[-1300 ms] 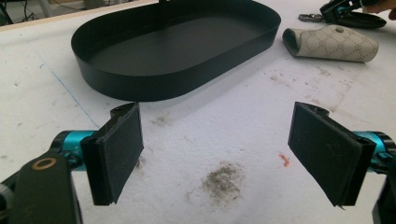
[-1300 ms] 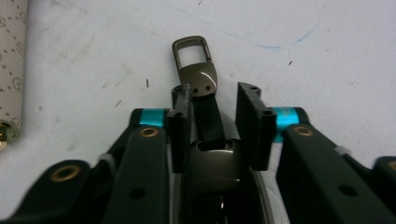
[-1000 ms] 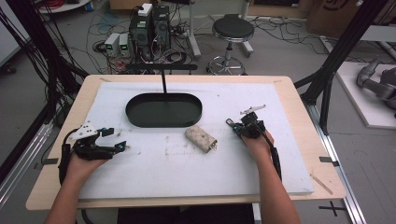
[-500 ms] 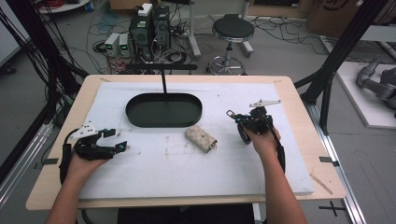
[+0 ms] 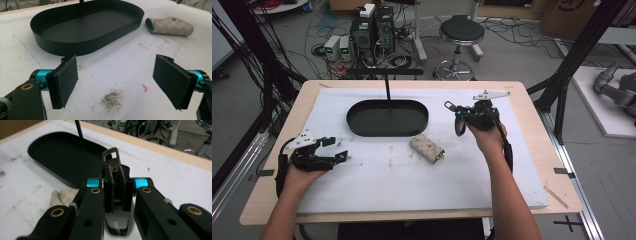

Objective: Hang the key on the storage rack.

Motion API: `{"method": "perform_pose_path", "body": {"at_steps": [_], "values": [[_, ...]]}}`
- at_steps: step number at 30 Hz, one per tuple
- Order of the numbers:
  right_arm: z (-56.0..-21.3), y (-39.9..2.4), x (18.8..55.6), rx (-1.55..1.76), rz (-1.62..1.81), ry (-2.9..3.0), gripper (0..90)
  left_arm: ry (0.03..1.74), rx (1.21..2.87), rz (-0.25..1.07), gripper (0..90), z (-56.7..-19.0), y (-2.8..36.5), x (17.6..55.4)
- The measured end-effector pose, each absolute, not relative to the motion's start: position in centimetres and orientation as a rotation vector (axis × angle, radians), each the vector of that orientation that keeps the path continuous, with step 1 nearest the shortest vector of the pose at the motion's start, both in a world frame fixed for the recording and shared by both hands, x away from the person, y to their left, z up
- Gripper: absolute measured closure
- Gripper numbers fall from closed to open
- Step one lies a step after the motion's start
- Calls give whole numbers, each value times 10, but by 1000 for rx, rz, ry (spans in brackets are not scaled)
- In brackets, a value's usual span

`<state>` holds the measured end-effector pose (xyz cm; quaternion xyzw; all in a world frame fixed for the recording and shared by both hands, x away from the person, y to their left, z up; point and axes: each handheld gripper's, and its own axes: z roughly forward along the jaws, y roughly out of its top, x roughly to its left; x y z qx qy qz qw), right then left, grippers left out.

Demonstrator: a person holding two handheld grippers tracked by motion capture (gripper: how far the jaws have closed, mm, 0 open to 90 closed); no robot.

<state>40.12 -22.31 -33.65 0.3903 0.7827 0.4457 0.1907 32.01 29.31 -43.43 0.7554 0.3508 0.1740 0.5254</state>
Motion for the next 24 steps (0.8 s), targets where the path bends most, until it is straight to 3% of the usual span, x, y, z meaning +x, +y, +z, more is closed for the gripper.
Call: {"method": "perform_pose_path", "body": {"at_steps": [24], "values": [[-281,-165,427,940,1328,2208,850,835,1809,444,201,-431,294,319]]}}
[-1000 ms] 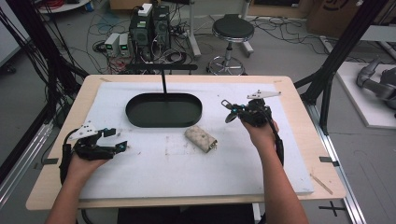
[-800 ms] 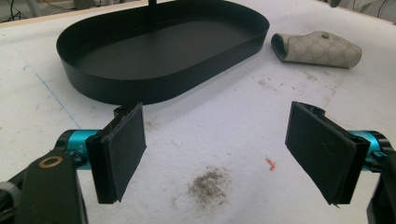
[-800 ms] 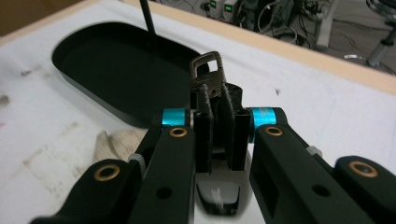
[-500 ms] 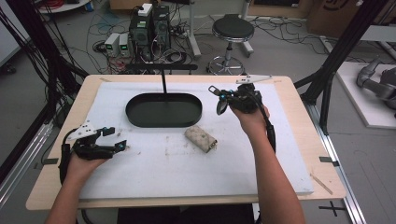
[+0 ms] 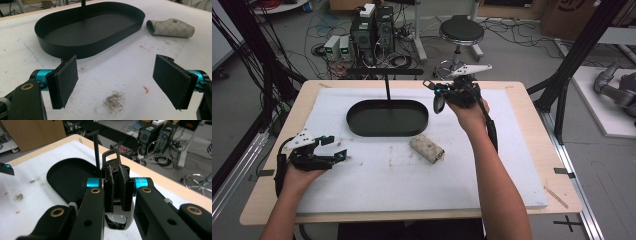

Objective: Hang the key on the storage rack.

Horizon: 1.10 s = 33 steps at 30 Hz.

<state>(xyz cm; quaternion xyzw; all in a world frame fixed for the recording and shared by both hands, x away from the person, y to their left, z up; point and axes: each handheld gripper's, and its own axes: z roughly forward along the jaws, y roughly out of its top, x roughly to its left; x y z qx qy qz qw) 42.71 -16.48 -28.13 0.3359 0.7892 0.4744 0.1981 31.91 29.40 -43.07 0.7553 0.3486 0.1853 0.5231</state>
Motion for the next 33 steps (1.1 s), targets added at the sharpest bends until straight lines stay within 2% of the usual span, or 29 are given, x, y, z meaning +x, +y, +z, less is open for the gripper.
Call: {"method": "perform_pose_path", "body": {"at_steps": [14,33], "values": [[-283,-132,455,934,1293,2252,850,839,1806,451,201,-430,297,319],[-306,-125,480,1014,1226,2228,847,852,1812,440,201,-432,299,319]]}}
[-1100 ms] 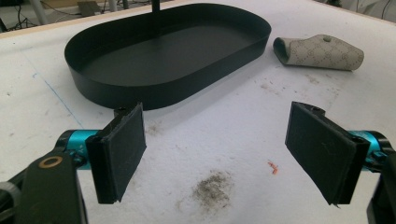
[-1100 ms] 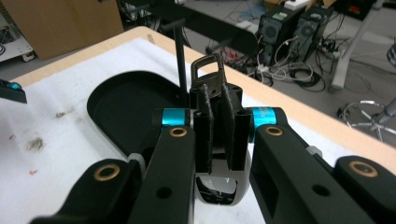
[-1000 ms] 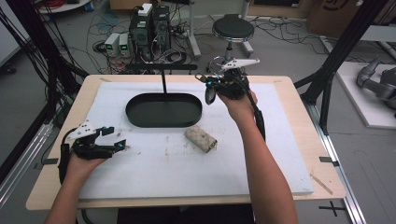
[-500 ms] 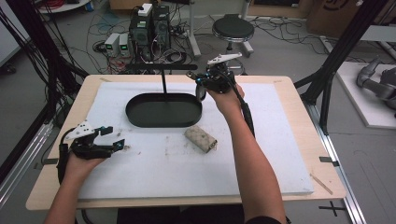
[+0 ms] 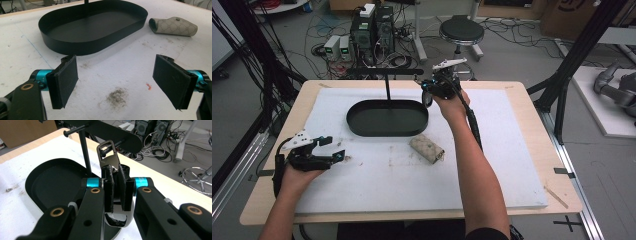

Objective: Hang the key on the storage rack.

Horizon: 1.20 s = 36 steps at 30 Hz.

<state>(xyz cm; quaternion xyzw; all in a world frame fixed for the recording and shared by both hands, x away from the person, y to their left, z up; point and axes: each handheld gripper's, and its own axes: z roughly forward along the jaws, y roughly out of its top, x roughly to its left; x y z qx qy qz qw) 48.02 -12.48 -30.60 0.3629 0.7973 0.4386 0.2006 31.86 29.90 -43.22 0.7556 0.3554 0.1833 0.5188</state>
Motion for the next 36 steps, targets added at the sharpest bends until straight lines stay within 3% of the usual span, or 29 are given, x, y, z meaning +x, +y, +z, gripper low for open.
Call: {"method": "perform_pose_path", "body": {"at_steps": [8,10,17,28,36], "values": [[-310,-123,483,1032,1192,2232,799,856,1811,438,201,-433,299,319],[-307,-124,481,1016,1207,2203,686,855,1816,439,201,-433,299,319],[-300,-133,469,987,1189,2175,519,850,1815,435,201,-432,298,319],[-302,-174,440,986,1166,2194,310,842,1829,432,201,-433,294,319],[-311,-215,419,995,1225,2202,207,841,1843,433,201,-433,293,318]]}}
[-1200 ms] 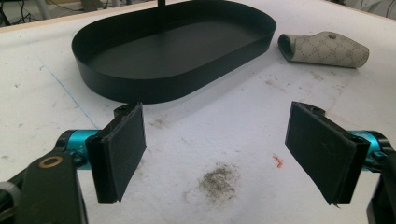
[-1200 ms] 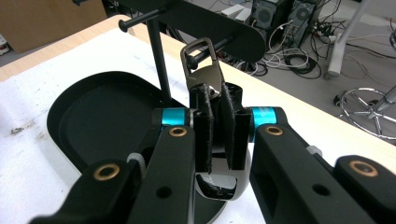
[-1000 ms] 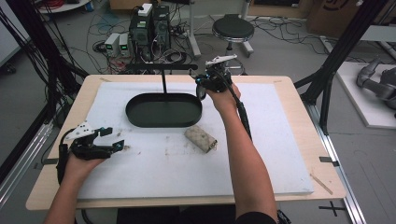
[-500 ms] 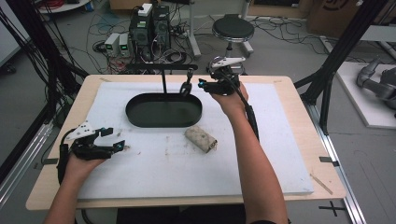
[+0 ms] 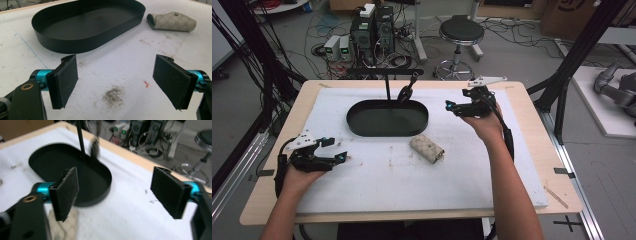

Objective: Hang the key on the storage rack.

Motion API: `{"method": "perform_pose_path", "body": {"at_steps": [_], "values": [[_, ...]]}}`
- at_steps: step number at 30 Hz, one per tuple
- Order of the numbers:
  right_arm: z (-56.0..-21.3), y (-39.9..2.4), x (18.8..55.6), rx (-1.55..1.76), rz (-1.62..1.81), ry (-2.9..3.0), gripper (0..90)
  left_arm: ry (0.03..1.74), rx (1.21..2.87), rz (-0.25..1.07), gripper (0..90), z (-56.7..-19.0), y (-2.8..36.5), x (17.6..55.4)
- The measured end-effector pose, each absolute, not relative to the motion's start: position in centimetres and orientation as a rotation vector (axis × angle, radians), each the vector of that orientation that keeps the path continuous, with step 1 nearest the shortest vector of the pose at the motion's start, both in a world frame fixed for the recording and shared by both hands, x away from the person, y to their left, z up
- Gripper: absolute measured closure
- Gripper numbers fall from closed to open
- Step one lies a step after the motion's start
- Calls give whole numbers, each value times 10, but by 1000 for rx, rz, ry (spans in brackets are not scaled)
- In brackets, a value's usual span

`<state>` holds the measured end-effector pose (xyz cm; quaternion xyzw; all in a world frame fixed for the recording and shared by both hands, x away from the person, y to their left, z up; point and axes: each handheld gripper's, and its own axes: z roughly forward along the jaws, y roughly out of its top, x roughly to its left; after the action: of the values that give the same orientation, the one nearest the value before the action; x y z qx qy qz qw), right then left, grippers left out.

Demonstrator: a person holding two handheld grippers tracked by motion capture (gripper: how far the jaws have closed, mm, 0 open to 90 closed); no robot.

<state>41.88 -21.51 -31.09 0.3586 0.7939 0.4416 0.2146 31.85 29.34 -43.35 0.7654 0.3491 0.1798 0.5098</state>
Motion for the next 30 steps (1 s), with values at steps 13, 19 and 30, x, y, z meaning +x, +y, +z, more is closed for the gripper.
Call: {"method": "perform_pose_path", "body": {"at_steps": [13,19,30], "values": [[-343,-259,369,1053,1236,2168,169,835,1845,434,186,-434,291,318],[-370,-269,349,1079,1255,2156,169,836,1846,435,177,-435,289,318],[-404,-285,334,1144,1258,2121,169,837,1849,444,167,-436,288,319]]}}
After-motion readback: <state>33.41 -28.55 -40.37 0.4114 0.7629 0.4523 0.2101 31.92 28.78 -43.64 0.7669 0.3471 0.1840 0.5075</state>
